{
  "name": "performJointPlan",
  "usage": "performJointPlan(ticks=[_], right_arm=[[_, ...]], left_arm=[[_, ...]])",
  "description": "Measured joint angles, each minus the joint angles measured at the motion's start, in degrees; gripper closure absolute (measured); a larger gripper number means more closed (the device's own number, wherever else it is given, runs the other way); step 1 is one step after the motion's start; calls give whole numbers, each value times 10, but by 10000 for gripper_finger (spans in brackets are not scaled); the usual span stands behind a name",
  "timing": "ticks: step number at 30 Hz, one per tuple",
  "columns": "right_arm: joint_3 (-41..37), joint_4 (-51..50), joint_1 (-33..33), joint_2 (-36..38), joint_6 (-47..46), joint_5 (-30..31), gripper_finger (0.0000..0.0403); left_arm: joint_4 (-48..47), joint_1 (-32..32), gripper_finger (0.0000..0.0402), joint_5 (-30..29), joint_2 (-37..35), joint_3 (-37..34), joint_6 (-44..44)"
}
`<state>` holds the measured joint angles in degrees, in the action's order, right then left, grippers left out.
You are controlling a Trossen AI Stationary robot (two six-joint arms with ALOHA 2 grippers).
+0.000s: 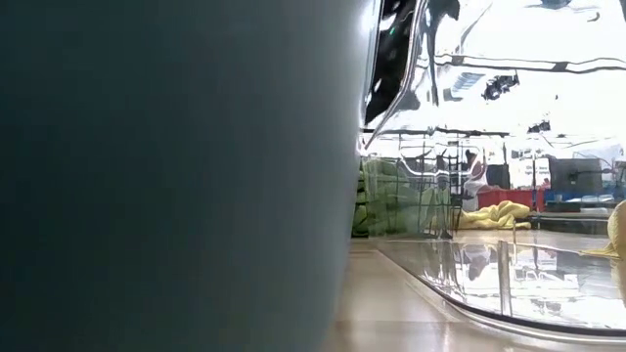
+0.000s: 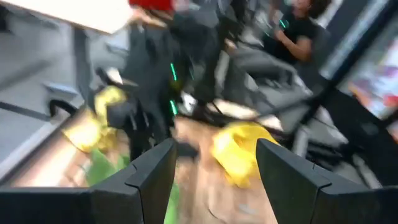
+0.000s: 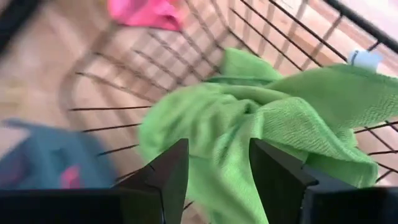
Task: Sort microfiber towel by color & place in baskets
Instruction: Move the blue bin to the center
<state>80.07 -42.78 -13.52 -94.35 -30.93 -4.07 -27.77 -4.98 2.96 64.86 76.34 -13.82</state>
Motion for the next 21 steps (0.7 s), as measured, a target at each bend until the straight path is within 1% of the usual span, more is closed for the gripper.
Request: performJointPlan(ticks=[2, 4, 5, 6, 7, 9, 11, 13, 14, 15, 16, 17, 19, 21], right_arm=[[0, -7, 3, 34, 8, -10, 238], [0, -12, 14, 73, 13, 0, 238], [0, -17, 23, 91, 14, 13, 238], [0, -19, 32, 110, 13, 29, 240], [0, -20, 41, 127, 10, 47, 243], [0, -21, 64, 160, -4, 88, 260], [1, -27, 88, 187, -19, 131, 290], [1, -42, 112, 205, -38, 179, 338], [1, -51, 124, 213, -48, 202, 367], [1, -60, 135, 218, -51, 225, 384], [1, -68, 146, 221, -51, 247, 391], [1, -76, 155, 224, -58, 265, 389], [1, -95, 166, 224, -76, 281, 387], [1, -108, 169, 223, -78, 282, 397]], left_arm=[[-43, 16, 191, 56, 0, 0, 11], [-90, 43, 191, 105, 0, -5, 17], [-106, 60, 191, 118, 0, -13, 9], [-117, 80, 193, 118, 0, -24, 0], [-124, 101, 196, 114, 0, -36, -11], [-118, 148, 211, 85, 1, -66, -30], [-88, 193, 240, 63, 8, -101, -48], [-48, 228, 285, 52, 24, -138, -54], [-27, 242, 313, 49, 34, -155, -53], [-10, 250, 344, 47, 45, -167, -48], [-1, 255, 371, 42, 60, -176, -44], [7, 255, 386, 33, 74, -182, -45], [11, 253, 389, 5, 110, -186, -55], [11, 244, 396, -8, 147, -181, -51]])
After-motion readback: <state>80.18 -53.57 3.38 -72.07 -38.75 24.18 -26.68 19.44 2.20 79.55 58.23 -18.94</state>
